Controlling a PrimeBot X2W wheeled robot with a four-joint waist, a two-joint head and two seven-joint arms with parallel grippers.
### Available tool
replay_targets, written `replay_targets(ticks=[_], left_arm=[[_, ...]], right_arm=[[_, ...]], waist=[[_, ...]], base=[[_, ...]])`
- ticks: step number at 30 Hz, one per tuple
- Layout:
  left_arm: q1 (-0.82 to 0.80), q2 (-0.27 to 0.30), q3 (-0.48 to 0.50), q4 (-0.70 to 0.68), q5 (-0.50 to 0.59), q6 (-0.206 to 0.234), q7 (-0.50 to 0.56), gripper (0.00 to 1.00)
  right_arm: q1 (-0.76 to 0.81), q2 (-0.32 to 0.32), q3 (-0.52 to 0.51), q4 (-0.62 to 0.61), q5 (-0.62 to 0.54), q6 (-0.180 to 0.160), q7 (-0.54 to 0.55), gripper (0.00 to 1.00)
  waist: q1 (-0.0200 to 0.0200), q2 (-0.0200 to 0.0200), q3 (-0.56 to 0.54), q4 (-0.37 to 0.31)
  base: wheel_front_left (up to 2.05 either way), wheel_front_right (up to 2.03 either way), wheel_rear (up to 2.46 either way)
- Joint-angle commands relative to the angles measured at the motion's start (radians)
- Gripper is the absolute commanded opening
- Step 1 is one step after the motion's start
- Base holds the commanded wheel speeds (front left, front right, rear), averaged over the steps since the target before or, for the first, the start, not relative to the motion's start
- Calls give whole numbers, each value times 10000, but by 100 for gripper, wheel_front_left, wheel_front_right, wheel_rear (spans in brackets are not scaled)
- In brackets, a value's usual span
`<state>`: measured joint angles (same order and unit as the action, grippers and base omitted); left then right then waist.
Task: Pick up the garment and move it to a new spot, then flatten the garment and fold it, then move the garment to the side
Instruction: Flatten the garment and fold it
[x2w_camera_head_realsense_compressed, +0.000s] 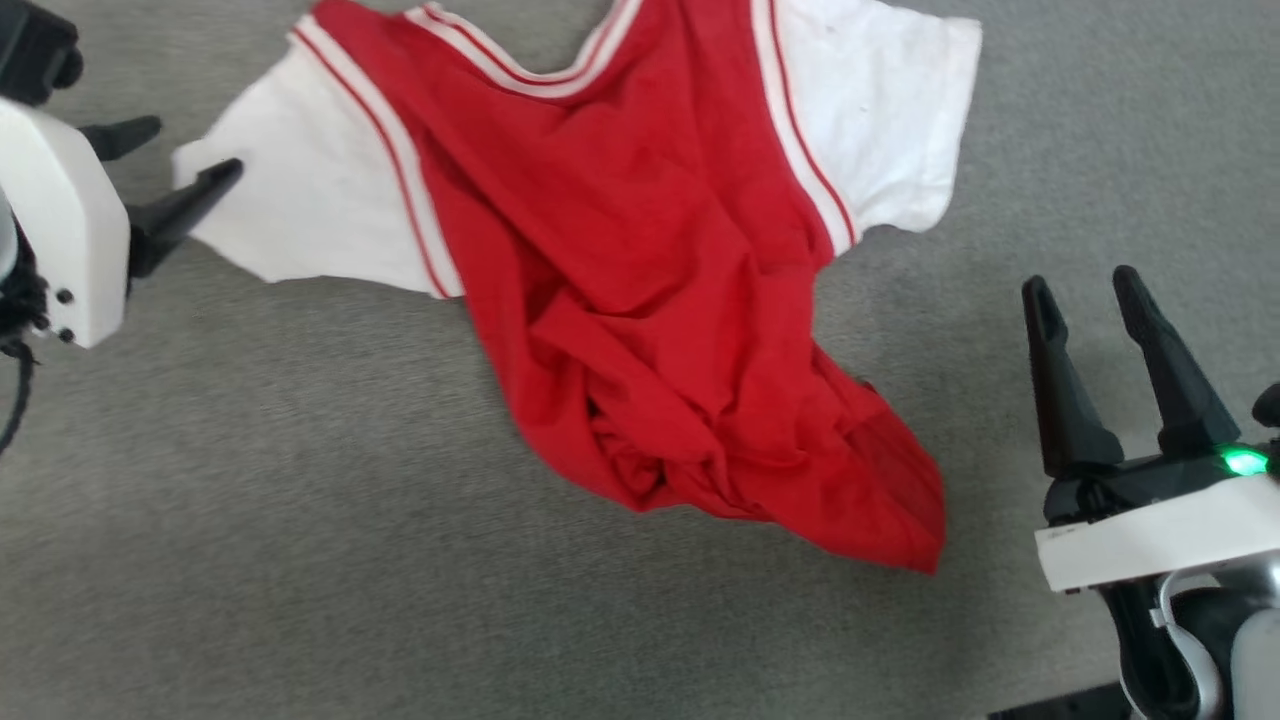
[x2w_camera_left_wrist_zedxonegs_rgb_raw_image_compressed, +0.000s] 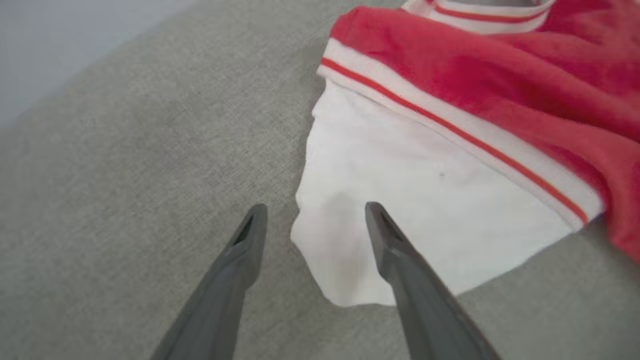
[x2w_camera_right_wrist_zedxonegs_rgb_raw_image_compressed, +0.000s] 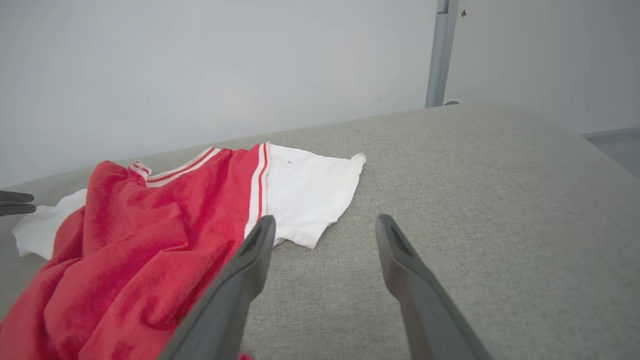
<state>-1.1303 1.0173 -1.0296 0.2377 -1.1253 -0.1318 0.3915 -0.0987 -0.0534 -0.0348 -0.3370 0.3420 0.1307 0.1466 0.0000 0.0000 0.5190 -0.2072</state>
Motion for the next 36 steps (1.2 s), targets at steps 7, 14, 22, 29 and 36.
replay_targets(ticks=[7, 14, 22, 29, 36], left_arm=[[-1097, -45, -1253, 984, -1199, 22, 735, 100], [-1479, -26, -2006, 900, -2006, 21, 1055, 0], [-2096, -333, -2320, 922, -1846, 22, 447, 0], [-2567, -832, -2463, 640, -1697, 22, -165, 0], [-2640, -1205, -2524, 470, -1613, 22, -645, 0]], right_arm=[[-106, 30, 113, 449, 256, 1, -487, 100], [-508, 29, 305, 512, -40, 1, -172, 100], [-3266, -1485, 1112, 1753, 401, -1, 2652, 100], [-6628, -2820, 1070, 4156, 978, 1, 4779, 100], [-8266, -3270, 1537, 5984, 1289, -1, 6276, 100]], waist=[[0, 0, 322, -595], [0, 0, 334, -592], [0, 0, 647, -285], [0, 0, 1095, 405], [0, 0, 1315, 896]], base=[[0, 0, 0], [0, 0, 0], [0, 0, 0], [0, 0, 0], [0, 0, 0]])
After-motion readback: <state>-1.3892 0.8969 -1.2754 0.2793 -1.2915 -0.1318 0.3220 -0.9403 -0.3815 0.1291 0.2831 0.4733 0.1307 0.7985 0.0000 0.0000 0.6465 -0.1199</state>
